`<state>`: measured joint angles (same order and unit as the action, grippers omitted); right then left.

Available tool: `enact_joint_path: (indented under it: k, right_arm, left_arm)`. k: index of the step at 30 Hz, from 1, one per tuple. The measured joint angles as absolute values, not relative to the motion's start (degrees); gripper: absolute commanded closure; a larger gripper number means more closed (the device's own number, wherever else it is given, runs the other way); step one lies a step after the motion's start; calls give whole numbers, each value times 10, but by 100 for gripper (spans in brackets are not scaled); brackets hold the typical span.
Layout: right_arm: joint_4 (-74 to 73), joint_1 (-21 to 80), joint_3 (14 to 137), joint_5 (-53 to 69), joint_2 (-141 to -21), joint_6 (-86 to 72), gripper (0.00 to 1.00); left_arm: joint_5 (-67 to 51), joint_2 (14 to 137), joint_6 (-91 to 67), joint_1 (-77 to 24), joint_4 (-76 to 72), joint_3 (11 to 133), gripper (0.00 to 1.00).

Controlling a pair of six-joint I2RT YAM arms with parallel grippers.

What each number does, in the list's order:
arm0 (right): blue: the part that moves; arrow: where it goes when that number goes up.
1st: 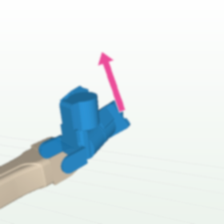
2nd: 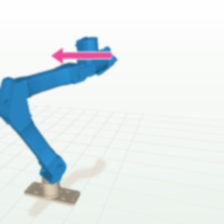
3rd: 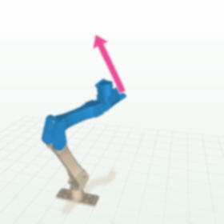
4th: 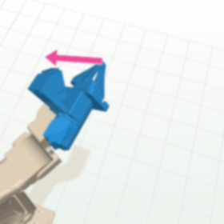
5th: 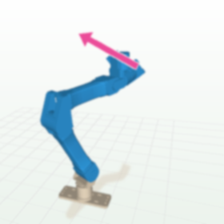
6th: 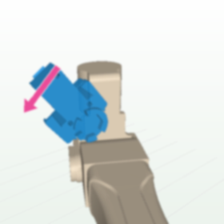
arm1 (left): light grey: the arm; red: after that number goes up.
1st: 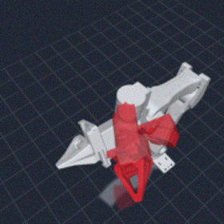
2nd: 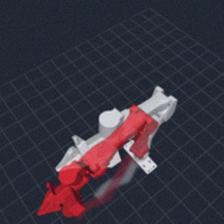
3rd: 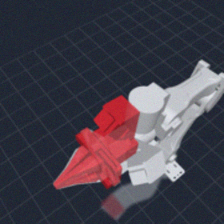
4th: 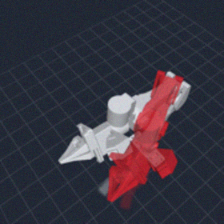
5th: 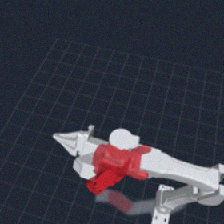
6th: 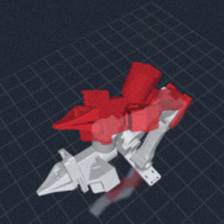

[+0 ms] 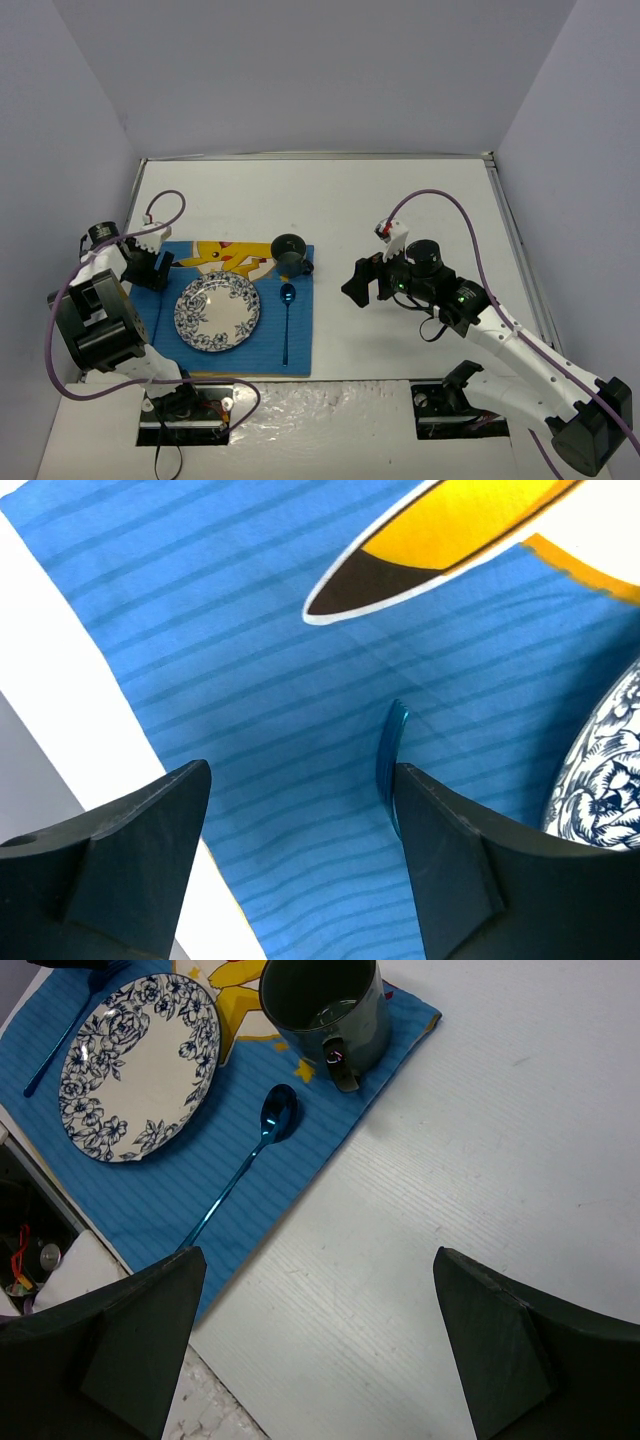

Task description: Set the dinner table for one person

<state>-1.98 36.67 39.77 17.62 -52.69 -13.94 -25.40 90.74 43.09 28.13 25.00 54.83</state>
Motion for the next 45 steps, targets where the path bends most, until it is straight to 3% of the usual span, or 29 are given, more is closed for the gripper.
enact_joint_path:
  k: [13,22,27,32,45]
  right_arm:
    - [-20,367,398,182,-527,-138,5]
    - [-20,367,397,185,-527,-136,5]
    - [-20,367,397,185,-527,-136,5]
    - [-20,367,397,183,-521,-137,5]
    - [-24,367,415,149,-519,-165,5]
  left_arm:
    - [-217,907,416,283,238,549,21]
    - [-194,907,403,284,228,549,4]
    - [-192,889,388,285,224,549,3]
    - [-176,818,330,278,220,564,3]
    - [0,529,55,194,266,577,3]
